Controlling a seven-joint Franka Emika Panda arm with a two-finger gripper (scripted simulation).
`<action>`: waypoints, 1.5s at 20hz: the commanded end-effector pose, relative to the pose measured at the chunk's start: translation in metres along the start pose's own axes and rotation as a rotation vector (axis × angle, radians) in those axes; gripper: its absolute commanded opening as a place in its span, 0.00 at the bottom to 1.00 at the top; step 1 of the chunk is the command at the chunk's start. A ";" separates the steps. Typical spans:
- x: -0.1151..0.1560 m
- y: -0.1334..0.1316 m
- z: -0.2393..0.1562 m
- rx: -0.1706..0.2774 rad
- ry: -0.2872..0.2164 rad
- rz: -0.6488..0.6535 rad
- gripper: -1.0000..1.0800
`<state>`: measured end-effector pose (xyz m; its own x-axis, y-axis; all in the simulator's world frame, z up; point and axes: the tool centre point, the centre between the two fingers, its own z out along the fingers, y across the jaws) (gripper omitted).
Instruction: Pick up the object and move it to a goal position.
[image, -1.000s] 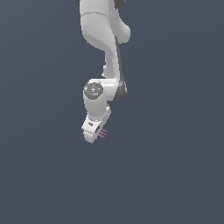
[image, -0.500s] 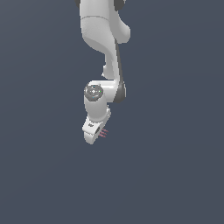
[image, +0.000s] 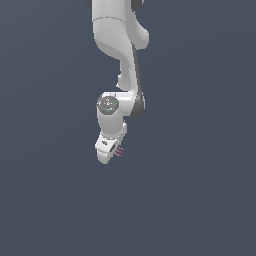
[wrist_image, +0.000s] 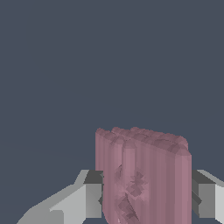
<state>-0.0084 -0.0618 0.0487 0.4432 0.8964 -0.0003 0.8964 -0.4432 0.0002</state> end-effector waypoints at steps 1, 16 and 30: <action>0.005 -0.005 -0.004 -0.001 0.000 -0.001 0.00; 0.095 -0.095 -0.079 -0.001 -0.002 -0.002 0.00; 0.179 -0.172 -0.148 0.000 -0.001 -0.002 0.00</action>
<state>-0.0818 0.1691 0.1924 0.4397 0.8982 -0.0006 0.8982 -0.4397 0.0013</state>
